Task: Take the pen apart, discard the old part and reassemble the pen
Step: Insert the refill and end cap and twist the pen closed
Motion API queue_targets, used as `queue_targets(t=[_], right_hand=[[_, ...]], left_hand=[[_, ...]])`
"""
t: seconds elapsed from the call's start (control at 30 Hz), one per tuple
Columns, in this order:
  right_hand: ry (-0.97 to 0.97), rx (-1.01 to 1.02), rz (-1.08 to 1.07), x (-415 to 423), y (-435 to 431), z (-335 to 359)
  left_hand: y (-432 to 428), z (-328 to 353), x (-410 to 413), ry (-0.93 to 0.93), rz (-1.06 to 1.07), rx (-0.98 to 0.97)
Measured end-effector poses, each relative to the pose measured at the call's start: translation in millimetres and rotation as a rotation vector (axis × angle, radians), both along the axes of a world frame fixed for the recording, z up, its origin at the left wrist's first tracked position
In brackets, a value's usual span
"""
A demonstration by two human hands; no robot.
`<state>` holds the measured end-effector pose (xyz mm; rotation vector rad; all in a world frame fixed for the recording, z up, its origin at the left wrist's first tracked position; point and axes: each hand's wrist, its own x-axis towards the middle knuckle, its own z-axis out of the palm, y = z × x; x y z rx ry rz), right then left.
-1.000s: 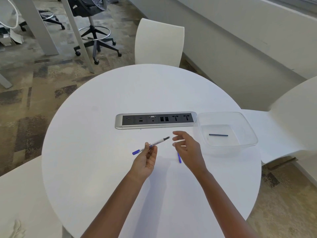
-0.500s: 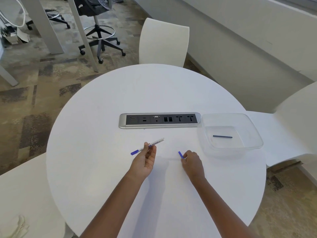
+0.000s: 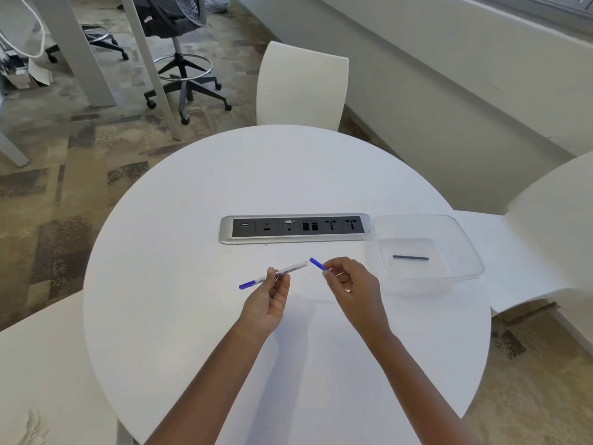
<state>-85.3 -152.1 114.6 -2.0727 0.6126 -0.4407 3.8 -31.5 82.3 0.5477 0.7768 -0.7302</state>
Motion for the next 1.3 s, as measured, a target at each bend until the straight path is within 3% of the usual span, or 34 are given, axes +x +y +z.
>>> queue_targets(t=[0.3,0.63,1.0,1.3], right_hand=[[-0.035,-0.095,0.029,-3,2,5],[-0.008,-0.409,0.129,-6,-2,13],[0.021,-0.196,0.115,-6,-5,13],[-0.046,-0.373,0.196,-6,-2,13]], left_hand=[[1,5,-3,-0.011,-0.004,-0.001],[0,7,-2,-0.15,-0.034,0.099],[3,10,-2,-0.329,-0.086,0.181],[1,15,-2,-0.335,-0.091,0.167]])
